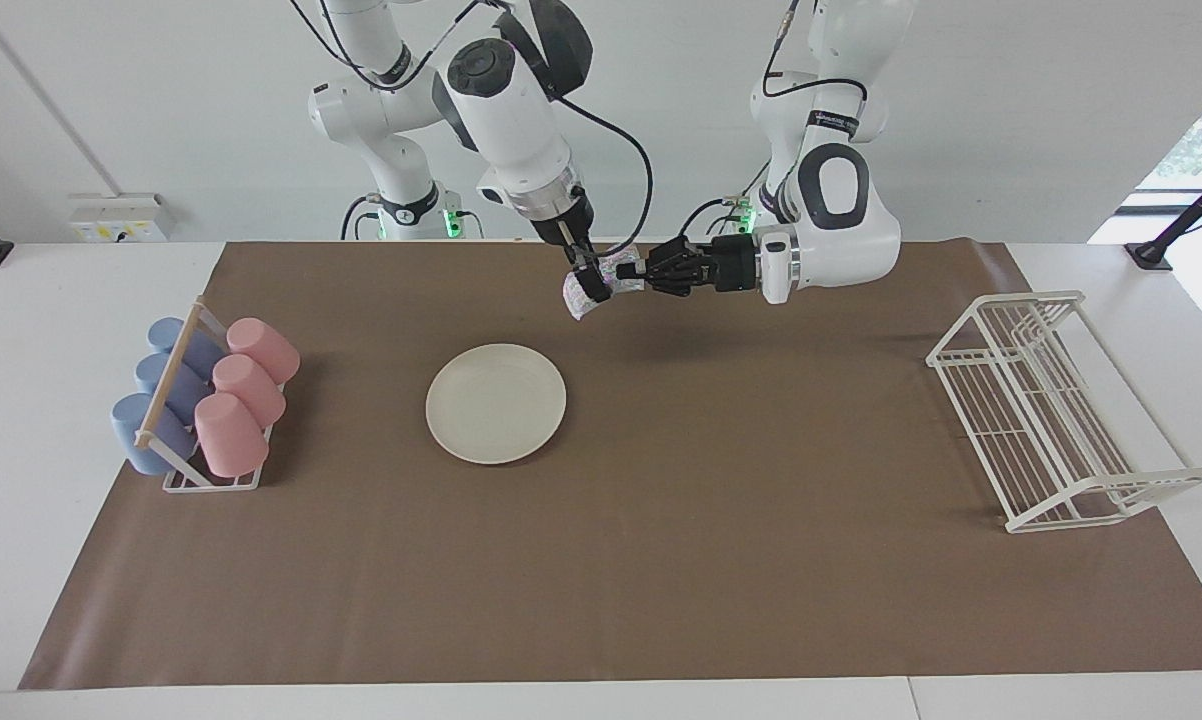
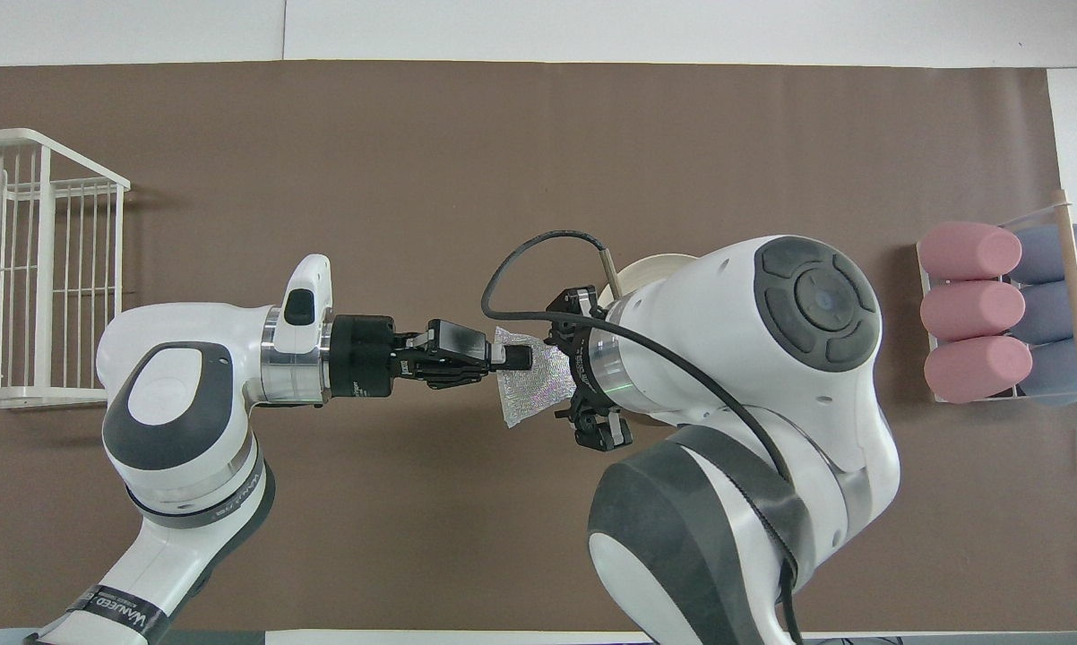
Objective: Wipe plate with sponge
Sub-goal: 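Grasp the cloth with the right gripper from the left gripper, then carry the cloth onto the plate while the left gripper withdraws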
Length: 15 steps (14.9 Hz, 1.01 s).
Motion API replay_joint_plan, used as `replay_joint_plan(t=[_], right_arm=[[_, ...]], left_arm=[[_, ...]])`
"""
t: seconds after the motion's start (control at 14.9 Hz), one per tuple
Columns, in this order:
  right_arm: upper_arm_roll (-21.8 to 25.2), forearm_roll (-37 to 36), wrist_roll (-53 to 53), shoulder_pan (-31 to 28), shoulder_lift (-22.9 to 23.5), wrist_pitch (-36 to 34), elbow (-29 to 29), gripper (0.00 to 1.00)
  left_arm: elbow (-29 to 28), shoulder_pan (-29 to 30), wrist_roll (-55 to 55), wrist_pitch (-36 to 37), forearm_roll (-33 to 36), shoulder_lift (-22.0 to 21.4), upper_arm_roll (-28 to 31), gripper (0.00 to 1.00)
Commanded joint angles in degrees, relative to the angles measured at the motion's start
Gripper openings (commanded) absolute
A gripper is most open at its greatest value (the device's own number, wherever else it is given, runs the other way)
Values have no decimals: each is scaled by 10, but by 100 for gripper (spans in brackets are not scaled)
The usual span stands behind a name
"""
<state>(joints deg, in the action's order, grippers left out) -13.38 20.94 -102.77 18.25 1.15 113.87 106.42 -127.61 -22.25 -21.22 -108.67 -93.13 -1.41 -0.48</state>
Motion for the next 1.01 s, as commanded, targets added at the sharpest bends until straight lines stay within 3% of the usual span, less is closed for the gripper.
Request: replay_joint_plan(t=[0.0,0.2,0.27,0.34,0.67,0.94], right_arm=[[-2,25,13,-17,-14,10,18,0],[-2,25,14,-20,-14,10,17,0],[-2,25,16,-20,-13,10,17,0],[-2,25,16,-20,-13,11,16,0],[-2,25,34,-27,-12,11,15,0],[-2,25,52,-74,-6,11,16,0]], left_arm=[[-9,-3,7,-4,-11,-10,4,0],[-9,-3,5,-3,-11,-10,4,0],[-9,-4,5,-4,-11,-10,4,62],[-9,-3,5,-4,-11,-10,4,100],[-9,-4,4,-4,-11,-10,4,100],[-9,-3,4,-3,-11,-10,4,100]])
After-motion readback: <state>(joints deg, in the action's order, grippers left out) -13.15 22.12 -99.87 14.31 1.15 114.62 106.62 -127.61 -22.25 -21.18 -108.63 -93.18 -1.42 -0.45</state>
